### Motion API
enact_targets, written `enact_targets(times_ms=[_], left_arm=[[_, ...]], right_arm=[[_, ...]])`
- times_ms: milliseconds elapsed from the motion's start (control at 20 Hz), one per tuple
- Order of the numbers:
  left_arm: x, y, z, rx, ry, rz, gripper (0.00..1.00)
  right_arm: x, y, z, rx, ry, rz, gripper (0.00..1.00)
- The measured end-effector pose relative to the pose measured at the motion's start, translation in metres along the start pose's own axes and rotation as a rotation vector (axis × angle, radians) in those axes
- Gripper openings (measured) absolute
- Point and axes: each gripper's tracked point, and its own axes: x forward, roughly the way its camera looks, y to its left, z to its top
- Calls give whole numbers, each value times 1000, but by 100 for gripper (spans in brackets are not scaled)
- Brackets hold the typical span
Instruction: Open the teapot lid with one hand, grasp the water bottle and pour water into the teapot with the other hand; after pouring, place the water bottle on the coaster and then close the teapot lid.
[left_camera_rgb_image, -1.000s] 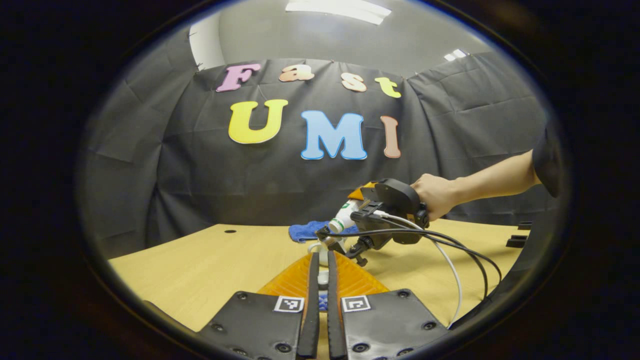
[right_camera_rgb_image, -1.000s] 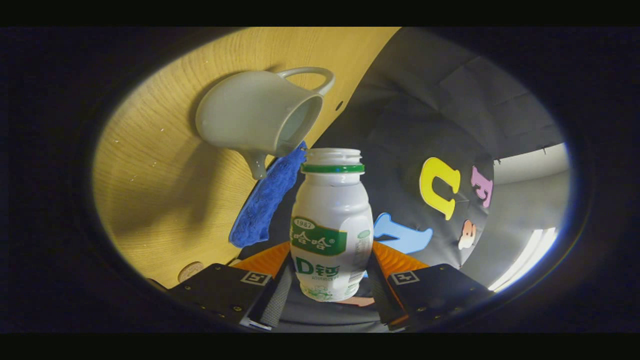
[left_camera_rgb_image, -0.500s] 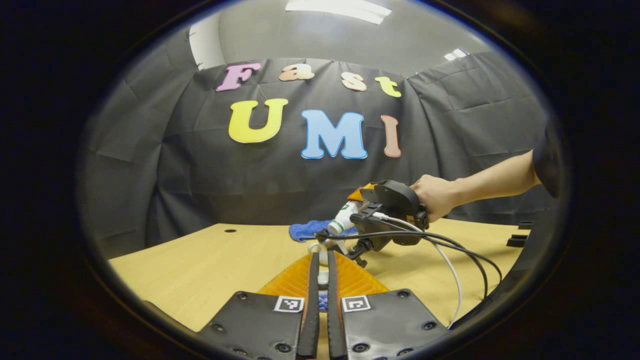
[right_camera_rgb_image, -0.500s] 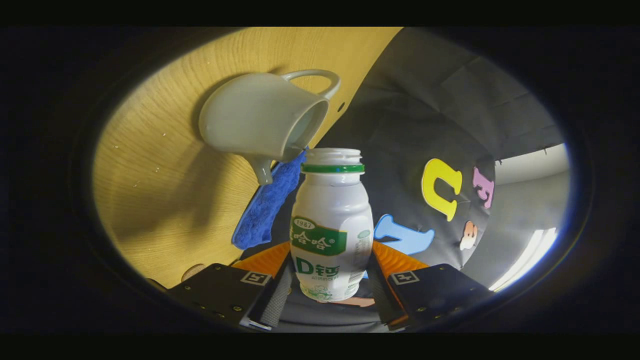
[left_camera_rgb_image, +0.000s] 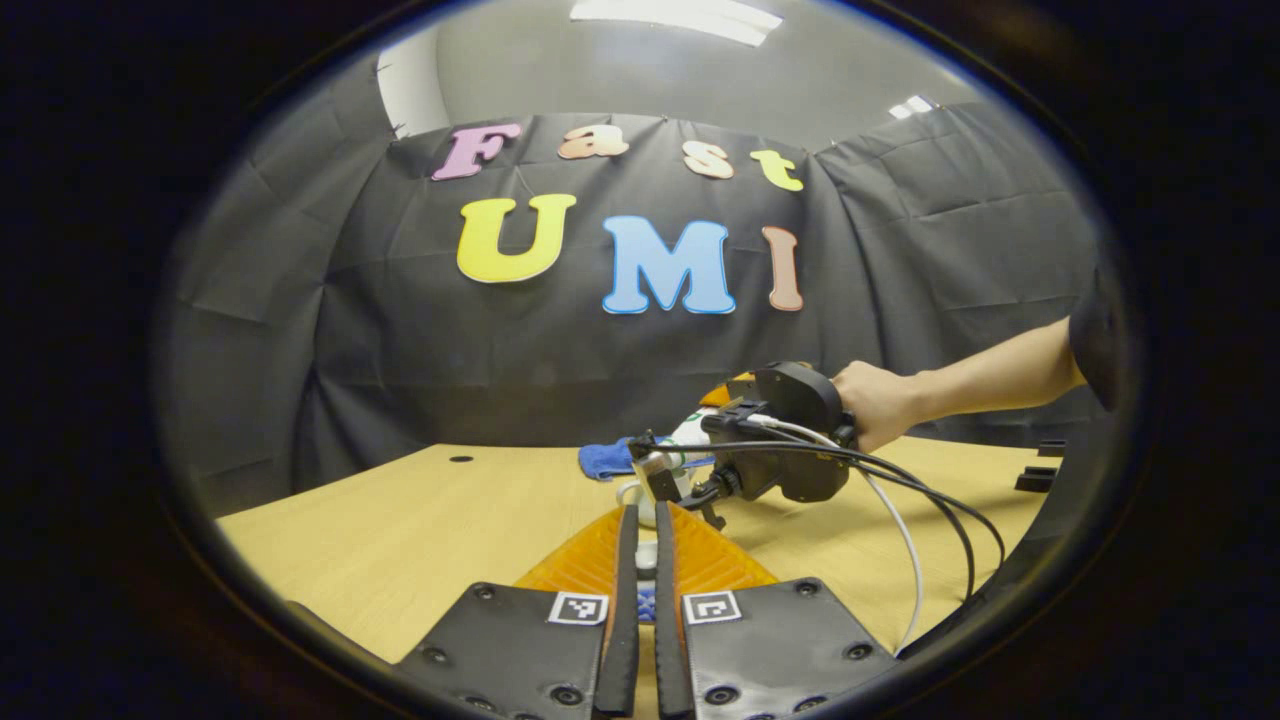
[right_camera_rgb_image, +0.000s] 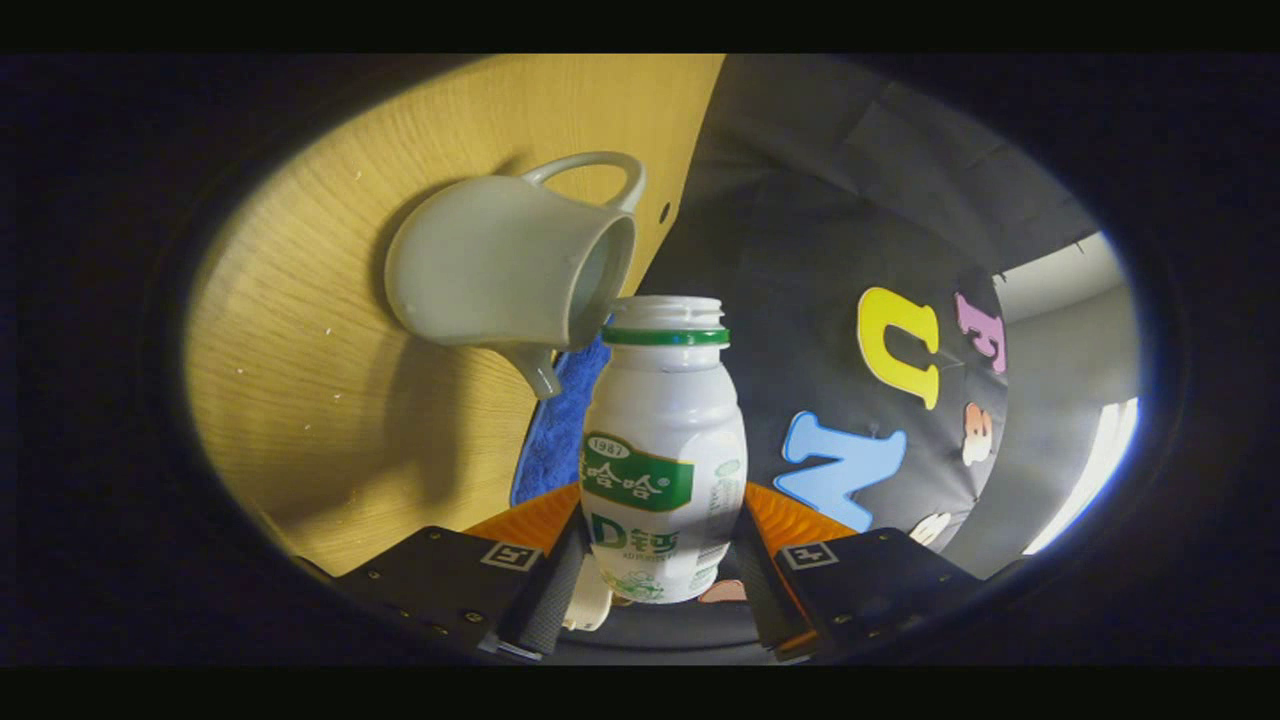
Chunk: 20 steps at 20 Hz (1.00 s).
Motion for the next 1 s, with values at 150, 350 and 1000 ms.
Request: enact_targets(times_ms=[150, 350, 1000], left_arm=[[0, 0, -3, -1, 6, 1, 14], [3, -1, -7, -6, 17, -1, 13], [19, -12, -18, -111, 99, -39, 13]], right_arm=[[-1, 10, 0, 110, 12, 44, 72], [-3, 19, 2, 304, 17, 102, 72], [-30, 5, -5, 1359, -41, 236, 72]])
